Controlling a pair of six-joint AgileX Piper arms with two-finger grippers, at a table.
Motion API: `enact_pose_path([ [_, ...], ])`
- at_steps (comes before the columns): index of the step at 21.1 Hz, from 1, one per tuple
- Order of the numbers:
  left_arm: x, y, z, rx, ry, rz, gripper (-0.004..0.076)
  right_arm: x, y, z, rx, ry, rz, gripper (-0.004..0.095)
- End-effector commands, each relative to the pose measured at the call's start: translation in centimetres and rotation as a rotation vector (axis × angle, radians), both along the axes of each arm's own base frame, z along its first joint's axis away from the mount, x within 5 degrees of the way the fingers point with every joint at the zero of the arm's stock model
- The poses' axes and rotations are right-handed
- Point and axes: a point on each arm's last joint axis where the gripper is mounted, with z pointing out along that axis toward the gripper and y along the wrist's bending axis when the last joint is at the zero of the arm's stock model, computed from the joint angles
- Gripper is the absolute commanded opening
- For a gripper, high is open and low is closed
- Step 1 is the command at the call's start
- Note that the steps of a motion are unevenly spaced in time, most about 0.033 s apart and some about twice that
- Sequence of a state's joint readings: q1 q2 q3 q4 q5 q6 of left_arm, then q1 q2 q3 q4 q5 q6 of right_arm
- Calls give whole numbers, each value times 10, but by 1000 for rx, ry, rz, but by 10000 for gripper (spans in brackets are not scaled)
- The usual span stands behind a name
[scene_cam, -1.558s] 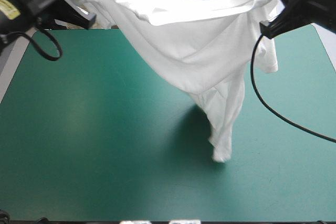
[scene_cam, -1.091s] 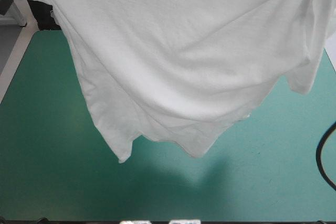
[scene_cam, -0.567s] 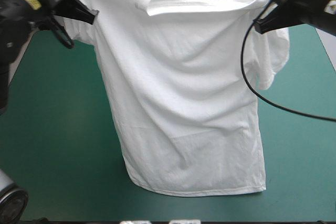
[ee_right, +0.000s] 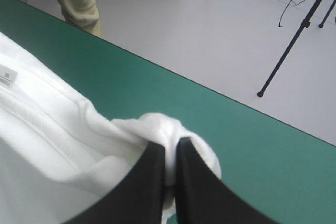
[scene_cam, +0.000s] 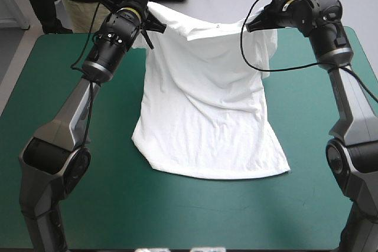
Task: Fold the cloth
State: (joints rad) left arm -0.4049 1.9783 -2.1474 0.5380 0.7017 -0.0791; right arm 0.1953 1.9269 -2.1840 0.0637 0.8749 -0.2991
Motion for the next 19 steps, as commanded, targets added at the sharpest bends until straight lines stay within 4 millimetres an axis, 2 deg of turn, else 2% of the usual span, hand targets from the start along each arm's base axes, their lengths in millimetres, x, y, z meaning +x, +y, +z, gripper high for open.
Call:
enact_pose_path([
  [1, 16, 20, 11, -127, -130, -5, -9, 15, -11, 13, 71, -177, -30, -17],
  [2, 22, 22, 4, -138, -112, 1, -9, 21, -12, 6, 71, -170, -35, -17],
  [4, 46, 26, -38, -190, 0, 25, -8, 46, -16, -32, 73, -85, -52, -5],
  [5, 51, 27, -49, -189, 31, 26, -8, 52, -19, -42, 79, -57, -58, 15],
  [6, 59, 23, -69, -190, 88, 11, -8, 60, -19, -59, 85, -18, -61, 63],
  [9, 68, 18, -96, -205, 165, 3, 29, 74, -22, -87, 106, 42, -71, 246],
  [10, 69, 15, -102, -210, 187, -17, 104, 76, -23, -92, 116, 57, -73, 331],
  [11, 68, 13, -104, -201, 201, -40, 214, 77, -25, -96, 114, 67, -77, 415],
  [12, 68, 13, -104, -188, 208, -49, 306, 77, -26, -96, 114, 70, -78, 449],
  [13, 67, 13, -104, -190, 228, -47, 435, 77, -28, -95, 113, 72, -81, 487],
  [14, 66, 14, -104, -188, 246, -40, 504, 76, -29, -92, 114, 70, -83, 497],
  [16, 61, 16, -101, -171, 294, -22, 568, 69, -32, -81, 117, 73, -83, 500],
  [19, 48, 23, -80, -134, 334, -2, 545, 53, -37, -55, 115, 82, -80, 496],
])
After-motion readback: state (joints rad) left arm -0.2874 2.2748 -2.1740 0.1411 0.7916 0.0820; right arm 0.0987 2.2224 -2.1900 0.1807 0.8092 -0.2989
